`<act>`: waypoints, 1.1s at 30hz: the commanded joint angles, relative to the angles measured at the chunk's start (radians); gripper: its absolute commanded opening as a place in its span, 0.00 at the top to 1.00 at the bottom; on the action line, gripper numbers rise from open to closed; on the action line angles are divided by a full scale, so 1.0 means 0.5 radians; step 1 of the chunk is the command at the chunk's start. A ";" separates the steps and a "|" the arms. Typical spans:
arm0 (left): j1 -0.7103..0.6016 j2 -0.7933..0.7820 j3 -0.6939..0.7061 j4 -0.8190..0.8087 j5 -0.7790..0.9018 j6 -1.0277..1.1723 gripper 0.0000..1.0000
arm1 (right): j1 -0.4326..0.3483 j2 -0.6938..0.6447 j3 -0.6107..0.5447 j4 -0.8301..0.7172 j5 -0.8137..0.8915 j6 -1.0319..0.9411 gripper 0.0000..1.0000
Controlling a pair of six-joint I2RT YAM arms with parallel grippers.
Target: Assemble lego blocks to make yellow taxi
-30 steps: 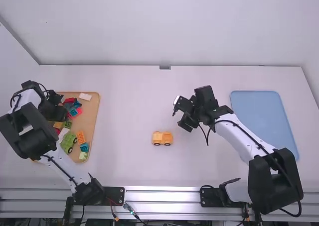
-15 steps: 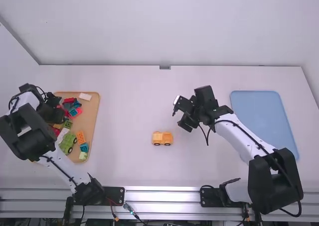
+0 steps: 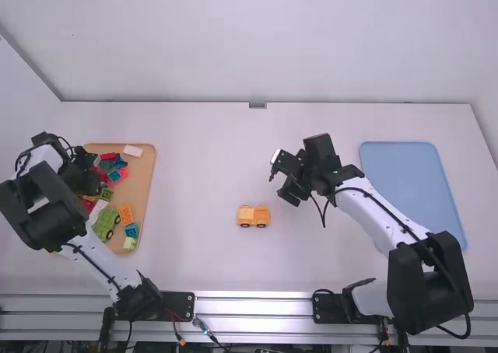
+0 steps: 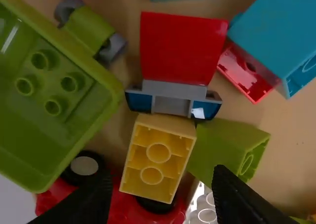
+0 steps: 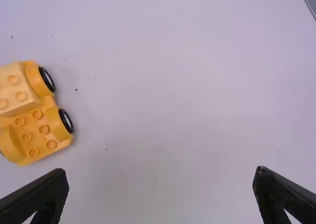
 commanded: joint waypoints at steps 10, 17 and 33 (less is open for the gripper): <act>0.114 0.004 -0.128 0.153 0.059 0.076 0.46 | 0.009 -0.033 0.064 -0.008 -0.005 0.011 0.01; 0.196 0.004 -0.127 0.127 0.341 0.174 0.45 | 0.009 -0.033 0.064 -0.004 -0.006 0.010 0.01; 0.153 0.005 -0.275 0.338 0.336 0.254 0.54 | 0.009 -0.033 0.064 -0.006 -0.011 0.011 0.01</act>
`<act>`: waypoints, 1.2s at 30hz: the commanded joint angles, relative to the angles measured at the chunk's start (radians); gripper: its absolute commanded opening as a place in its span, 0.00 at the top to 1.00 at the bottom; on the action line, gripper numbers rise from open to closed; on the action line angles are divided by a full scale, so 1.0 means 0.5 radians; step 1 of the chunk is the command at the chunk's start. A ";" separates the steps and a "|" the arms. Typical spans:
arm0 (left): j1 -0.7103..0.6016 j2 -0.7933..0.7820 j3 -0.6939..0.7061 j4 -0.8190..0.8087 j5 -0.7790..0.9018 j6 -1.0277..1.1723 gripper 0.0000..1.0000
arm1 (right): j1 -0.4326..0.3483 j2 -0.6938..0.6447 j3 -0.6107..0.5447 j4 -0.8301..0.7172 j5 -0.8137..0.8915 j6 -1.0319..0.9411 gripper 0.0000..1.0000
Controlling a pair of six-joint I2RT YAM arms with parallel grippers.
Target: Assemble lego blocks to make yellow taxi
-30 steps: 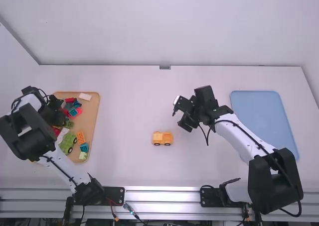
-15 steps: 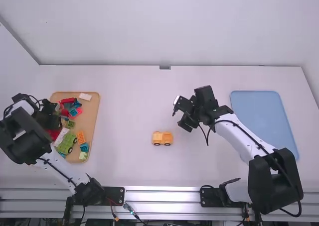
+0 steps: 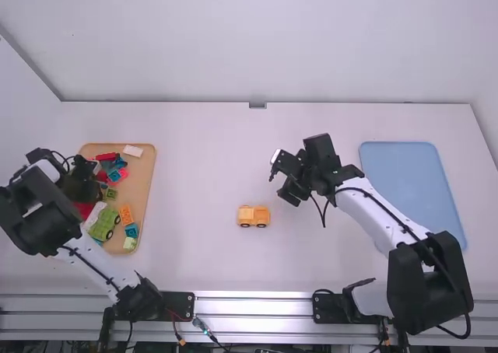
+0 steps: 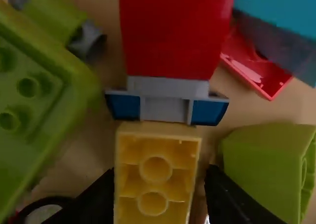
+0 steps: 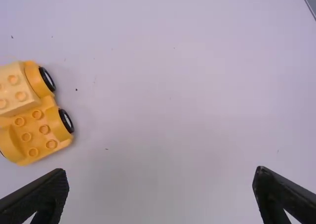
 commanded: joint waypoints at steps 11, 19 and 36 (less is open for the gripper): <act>-0.011 0.004 -0.026 0.039 0.037 0.011 0.68 | 0.008 -0.033 0.064 -0.005 -0.011 0.050 0.01; -0.034 -0.013 0.095 -0.146 0.037 -0.143 0.69 | 0.008 -0.033 0.064 0.017 -0.012 0.053 0.01; -0.430 -0.567 0.150 -0.369 0.706 -0.127 0.94 | -0.140 0.256 0.064 1.010 -0.765 0.505 0.01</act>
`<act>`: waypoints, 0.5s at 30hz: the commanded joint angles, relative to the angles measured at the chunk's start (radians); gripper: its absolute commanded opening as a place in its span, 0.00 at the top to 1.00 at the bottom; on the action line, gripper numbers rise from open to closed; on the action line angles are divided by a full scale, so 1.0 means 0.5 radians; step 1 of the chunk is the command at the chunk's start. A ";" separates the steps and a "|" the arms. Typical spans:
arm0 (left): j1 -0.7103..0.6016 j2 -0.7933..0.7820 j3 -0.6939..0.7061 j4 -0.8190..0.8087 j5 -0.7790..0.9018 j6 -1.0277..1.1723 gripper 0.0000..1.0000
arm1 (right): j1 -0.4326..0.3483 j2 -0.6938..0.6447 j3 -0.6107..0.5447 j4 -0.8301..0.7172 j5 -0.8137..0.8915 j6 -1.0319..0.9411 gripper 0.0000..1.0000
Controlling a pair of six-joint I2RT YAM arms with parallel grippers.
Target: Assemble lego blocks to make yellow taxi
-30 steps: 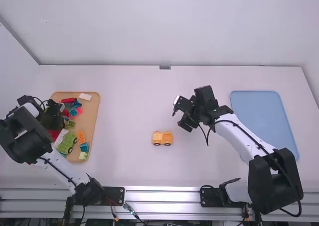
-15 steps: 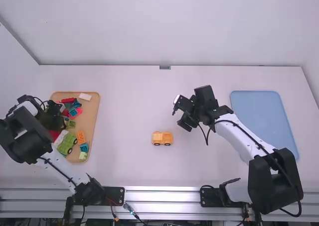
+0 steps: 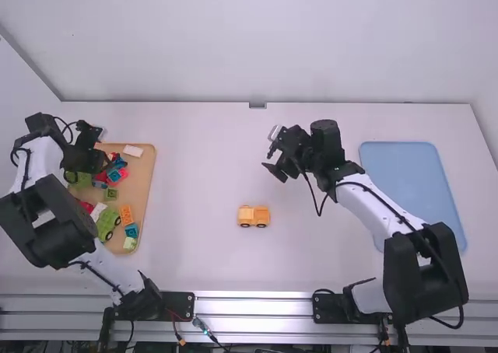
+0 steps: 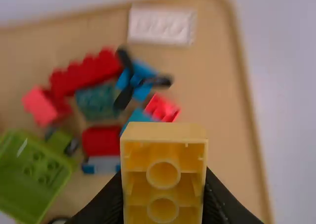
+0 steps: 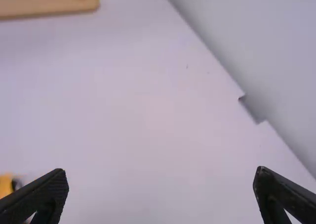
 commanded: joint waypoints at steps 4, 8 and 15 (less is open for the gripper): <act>-0.340 -0.294 -0.304 0.233 0.597 0.153 0.94 | -0.105 0.333 0.056 0.564 -0.652 0.426 0.01; -0.562 -0.388 -0.501 0.515 0.910 0.154 0.93 | -0.141 0.484 0.065 0.928 -0.975 0.616 0.01; -0.942 -0.388 -0.859 1.303 1.688 -0.099 0.91 | -0.129 0.712 0.197 1.384 -1.571 0.939 0.01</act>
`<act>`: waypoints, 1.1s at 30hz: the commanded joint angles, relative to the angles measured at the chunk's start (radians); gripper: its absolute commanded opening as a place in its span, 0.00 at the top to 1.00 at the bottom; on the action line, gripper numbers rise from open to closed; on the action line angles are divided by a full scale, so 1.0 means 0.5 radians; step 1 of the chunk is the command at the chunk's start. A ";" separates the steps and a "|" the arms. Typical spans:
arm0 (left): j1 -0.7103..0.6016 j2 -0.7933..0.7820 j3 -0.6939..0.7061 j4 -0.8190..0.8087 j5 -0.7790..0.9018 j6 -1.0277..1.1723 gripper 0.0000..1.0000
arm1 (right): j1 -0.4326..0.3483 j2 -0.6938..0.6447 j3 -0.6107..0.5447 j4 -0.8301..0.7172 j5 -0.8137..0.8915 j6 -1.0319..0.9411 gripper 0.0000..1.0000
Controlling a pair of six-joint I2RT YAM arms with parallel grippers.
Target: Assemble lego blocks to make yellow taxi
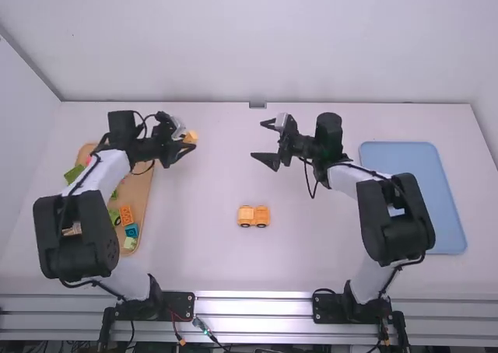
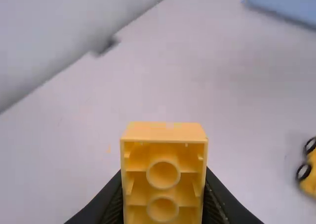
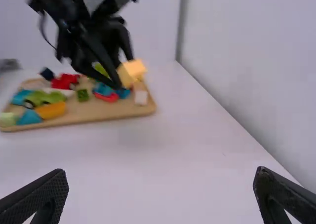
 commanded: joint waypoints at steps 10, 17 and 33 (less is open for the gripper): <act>-0.484 -0.021 -0.420 1.237 0.678 -0.652 0.85 | 0.152 0.144 0.271 0.089 -0.700 0.266 0.00; -0.544 -0.021 -0.428 1.463 0.772 -0.868 0.91 | 0.198 0.144 0.296 0.085 -0.664 0.296 0.16; -0.544 -0.021 -0.428 1.460 0.855 -0.824 0.86 | 0.198 0.144 0.296 0.086 -0.669 0.294 0.63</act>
